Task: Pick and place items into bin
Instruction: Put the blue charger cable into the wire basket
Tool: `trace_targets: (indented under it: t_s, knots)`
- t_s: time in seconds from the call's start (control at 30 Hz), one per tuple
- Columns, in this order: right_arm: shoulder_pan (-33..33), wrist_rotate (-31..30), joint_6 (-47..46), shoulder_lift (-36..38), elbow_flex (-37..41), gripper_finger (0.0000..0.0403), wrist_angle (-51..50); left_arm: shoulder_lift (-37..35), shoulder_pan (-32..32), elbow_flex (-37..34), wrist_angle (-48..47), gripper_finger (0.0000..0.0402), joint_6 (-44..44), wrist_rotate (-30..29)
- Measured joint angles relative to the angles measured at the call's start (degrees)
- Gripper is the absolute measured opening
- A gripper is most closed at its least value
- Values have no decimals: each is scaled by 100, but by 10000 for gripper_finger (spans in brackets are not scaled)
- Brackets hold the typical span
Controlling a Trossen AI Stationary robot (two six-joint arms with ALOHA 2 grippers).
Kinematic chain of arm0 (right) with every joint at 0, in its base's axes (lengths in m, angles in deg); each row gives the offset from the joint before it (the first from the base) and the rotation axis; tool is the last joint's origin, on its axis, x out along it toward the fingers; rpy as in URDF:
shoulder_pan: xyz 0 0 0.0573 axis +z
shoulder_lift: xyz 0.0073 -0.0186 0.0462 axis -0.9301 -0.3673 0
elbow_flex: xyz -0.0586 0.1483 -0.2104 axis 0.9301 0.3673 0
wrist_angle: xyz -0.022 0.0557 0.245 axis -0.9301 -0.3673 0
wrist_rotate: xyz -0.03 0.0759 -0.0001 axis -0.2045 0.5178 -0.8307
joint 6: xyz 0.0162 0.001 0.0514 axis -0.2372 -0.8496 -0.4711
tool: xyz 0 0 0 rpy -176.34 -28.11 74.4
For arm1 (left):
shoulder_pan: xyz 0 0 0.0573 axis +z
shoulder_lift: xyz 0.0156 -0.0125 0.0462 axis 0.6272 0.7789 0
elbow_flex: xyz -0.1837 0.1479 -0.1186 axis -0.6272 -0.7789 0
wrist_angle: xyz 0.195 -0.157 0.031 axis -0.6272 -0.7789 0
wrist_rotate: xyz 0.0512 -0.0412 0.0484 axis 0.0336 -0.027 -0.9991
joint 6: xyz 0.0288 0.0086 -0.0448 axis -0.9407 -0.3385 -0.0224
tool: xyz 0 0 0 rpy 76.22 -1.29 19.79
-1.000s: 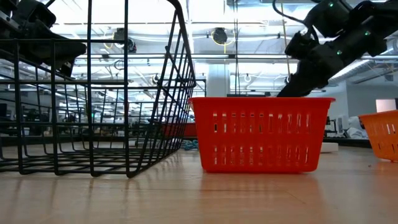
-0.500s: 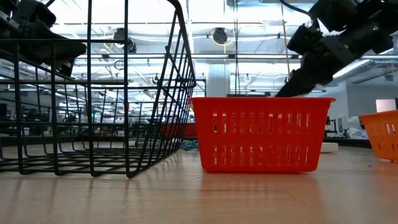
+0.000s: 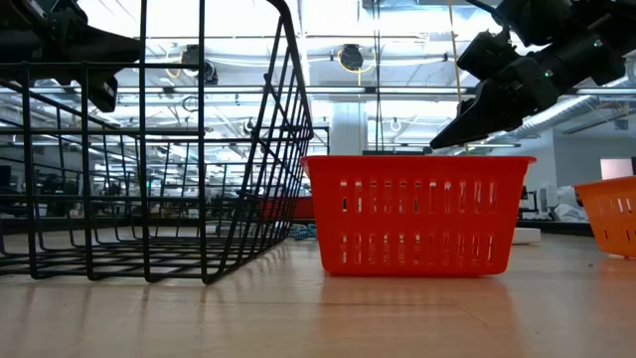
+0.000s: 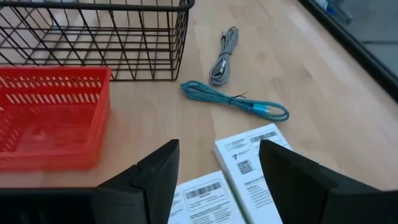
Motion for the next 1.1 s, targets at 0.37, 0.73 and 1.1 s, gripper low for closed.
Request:
trace_targets:
  t_s: [0.37,0.73,1.1]
  knots:
    - [-490,35,526,-1347,-1029,215,108,3,0,0,366,33,-195,-306]
    - [-1325,1255,984,-2941,-3033,215,-1474,3,0,0,368,33,-127,-448]
    - [-1568,819,2582,-4460,-4450,215,-2985,3,0,0,70,33,213,-444]
